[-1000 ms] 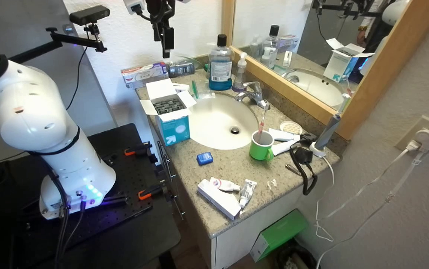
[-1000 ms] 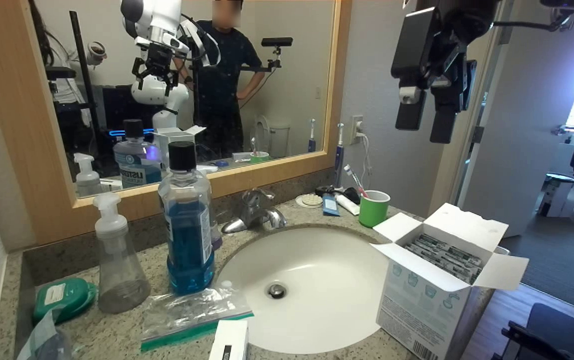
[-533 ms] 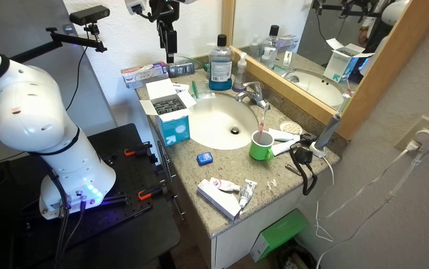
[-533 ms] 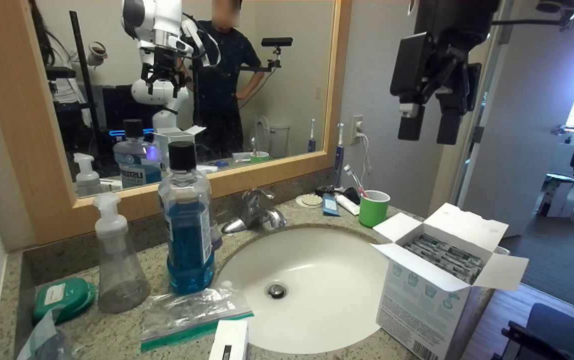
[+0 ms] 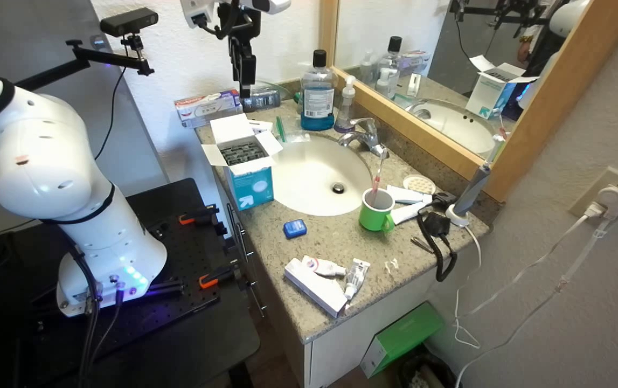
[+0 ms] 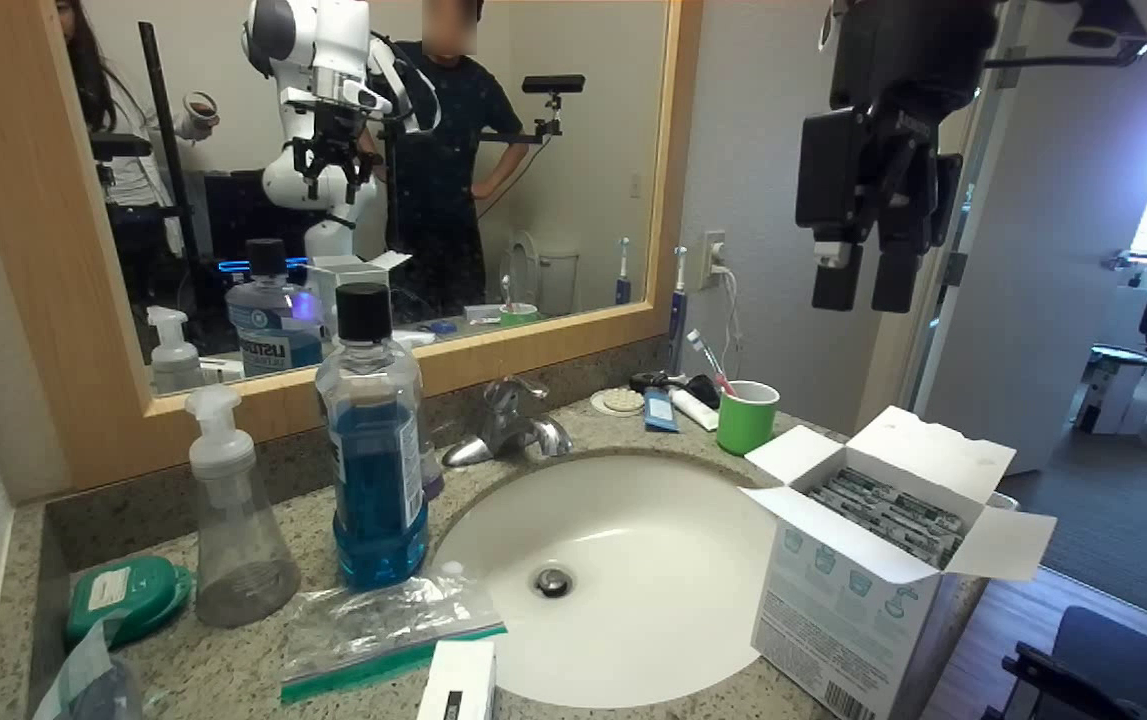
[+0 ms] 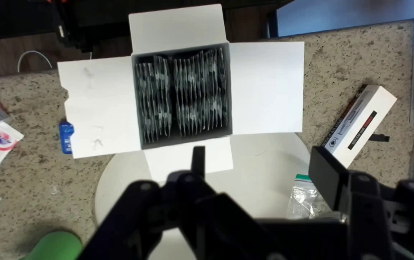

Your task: Remove two things from the box and put them on the left of the sink

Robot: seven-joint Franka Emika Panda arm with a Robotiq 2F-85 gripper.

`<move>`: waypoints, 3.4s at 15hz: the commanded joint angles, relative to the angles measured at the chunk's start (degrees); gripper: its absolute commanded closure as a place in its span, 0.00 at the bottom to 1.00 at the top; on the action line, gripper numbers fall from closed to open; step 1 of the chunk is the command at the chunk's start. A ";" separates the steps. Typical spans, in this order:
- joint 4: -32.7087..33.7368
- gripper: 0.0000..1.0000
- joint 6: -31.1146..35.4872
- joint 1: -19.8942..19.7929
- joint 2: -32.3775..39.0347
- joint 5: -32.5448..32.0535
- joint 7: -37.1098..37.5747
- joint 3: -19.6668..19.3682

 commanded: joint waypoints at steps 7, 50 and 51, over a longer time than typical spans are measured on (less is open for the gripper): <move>-0.33 0.61 1.89 0.29 4.07 -1.93 -4.47 0.07; -13.86 0.65 16.21 3.39 3.12 -1.06 -14.03 -4.09; -13.73 0.64 16.73 3.35 3.83 -0.93 -14.17 -4.42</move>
